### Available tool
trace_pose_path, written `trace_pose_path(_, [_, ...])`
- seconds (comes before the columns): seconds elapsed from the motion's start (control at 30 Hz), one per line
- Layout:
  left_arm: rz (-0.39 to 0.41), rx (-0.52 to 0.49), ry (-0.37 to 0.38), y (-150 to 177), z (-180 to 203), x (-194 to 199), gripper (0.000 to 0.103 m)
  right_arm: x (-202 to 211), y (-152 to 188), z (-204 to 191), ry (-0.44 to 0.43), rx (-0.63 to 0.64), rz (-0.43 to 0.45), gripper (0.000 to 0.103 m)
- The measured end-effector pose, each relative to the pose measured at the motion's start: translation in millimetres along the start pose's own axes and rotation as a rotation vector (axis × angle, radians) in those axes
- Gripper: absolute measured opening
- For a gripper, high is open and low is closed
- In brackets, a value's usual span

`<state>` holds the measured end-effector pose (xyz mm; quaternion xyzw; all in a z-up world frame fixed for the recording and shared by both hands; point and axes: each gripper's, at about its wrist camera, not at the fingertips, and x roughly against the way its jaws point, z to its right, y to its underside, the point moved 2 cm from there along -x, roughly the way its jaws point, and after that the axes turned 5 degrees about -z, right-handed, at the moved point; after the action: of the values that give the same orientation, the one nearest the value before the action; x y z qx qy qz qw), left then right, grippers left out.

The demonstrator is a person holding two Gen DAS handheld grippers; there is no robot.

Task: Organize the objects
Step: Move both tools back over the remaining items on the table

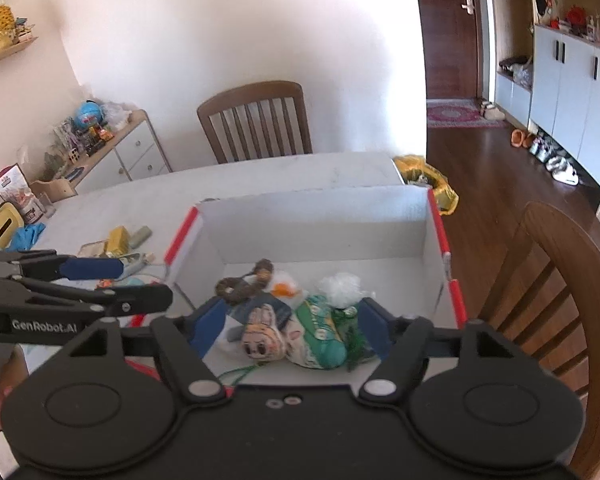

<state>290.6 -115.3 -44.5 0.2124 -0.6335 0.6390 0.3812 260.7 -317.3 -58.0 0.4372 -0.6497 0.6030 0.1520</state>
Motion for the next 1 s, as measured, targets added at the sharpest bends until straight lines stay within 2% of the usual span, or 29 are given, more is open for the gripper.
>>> trace_pose_path(0.27, [0.046,0.024,-0.007,5,-38,29,0.085,8,1,-37,-0.023,-0.007,0.048,0.099])
trace_pose_path(0.4, [0.061,0.026,-0.010,8,-59,40,0.088,7,-2,-55,-0.039,-0.021,0.059,0.102])
trace_pose_path(0.47, [0.063,0.038,-0.011,10,-71,43,0.097,4,-3,-65,-0.043,-0.024,0.056,0.102])
trace_pose_path(0.53, [0.067,0.052,-0.007,12,-82,46,0.101,1,-4,-77,-0.042,-0.021,0.055,0.102])
trace_pose_path(0.73, [0.063,0.086,0.015,21,-121,51,0.103,-13,-6,-110,-0.050,-0.012,0.042,0.102])
trace_pose_path(1.0, [0.074,0.091,-0.030,35,-170,53,0.103,-35,-12,-150,-0.051,0.007,0.023,0.102])
